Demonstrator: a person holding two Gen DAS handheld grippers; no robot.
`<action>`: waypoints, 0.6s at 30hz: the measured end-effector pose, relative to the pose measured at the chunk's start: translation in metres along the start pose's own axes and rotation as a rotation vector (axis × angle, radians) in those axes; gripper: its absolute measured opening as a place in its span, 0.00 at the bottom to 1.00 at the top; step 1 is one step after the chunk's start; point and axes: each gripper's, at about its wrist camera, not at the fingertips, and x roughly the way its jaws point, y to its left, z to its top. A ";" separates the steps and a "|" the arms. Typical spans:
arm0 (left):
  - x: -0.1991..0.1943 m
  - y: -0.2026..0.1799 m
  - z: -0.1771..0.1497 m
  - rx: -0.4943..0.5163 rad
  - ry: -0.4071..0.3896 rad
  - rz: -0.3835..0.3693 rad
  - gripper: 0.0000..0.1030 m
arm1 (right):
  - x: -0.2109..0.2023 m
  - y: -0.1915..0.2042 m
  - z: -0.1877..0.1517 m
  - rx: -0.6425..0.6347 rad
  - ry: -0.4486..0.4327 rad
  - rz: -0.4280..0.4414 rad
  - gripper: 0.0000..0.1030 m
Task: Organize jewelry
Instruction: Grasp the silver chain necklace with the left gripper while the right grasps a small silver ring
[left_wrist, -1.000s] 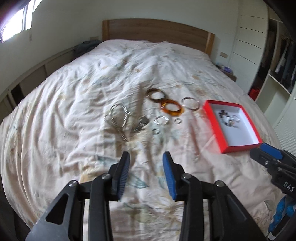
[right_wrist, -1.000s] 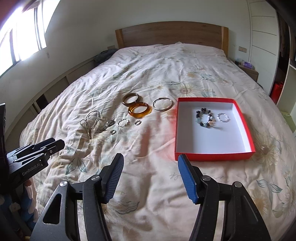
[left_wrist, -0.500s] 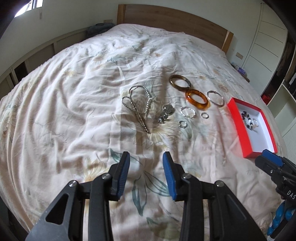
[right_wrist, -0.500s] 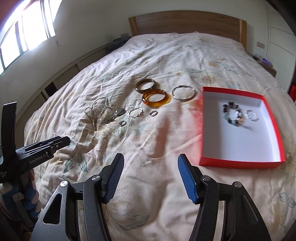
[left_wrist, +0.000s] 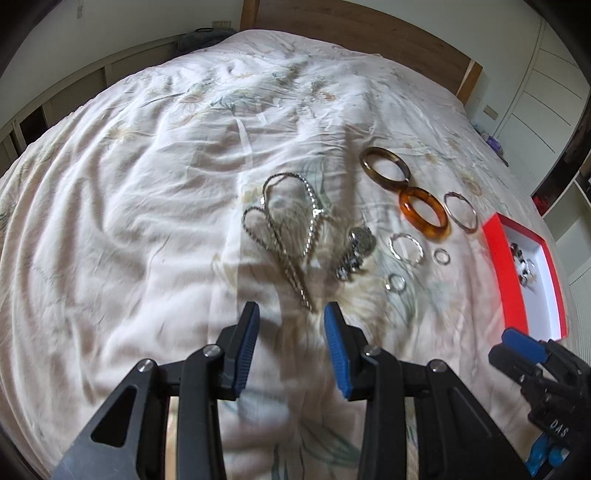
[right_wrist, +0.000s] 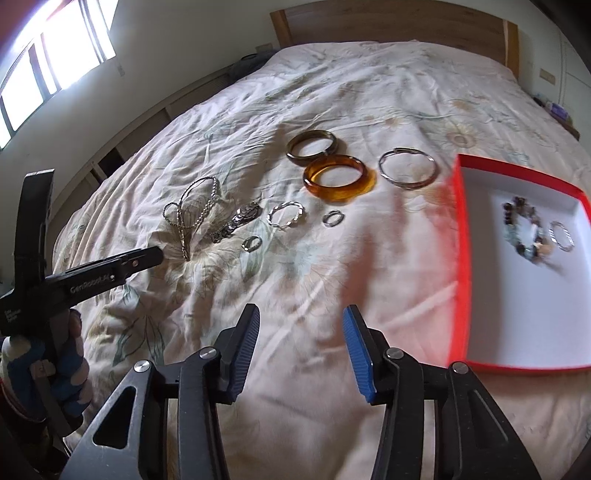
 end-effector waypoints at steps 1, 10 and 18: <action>0.003 0.000 0.002 -0.001 0.002 0.000 0.33 | 0.003 0.000 0.002 0.001 0.001 0.003 0.45; 0.023 0.002 0.015 0.001 0.010 0.008 0.33 | 0.031 -0.008 0.028 0.040 0.006 0.064 0.36; 0.037 0.005 0.020 -0.004 0.020 0.004 0.33 | 0.064 -0.007 0.044 0.102 0.030 0.131 0.34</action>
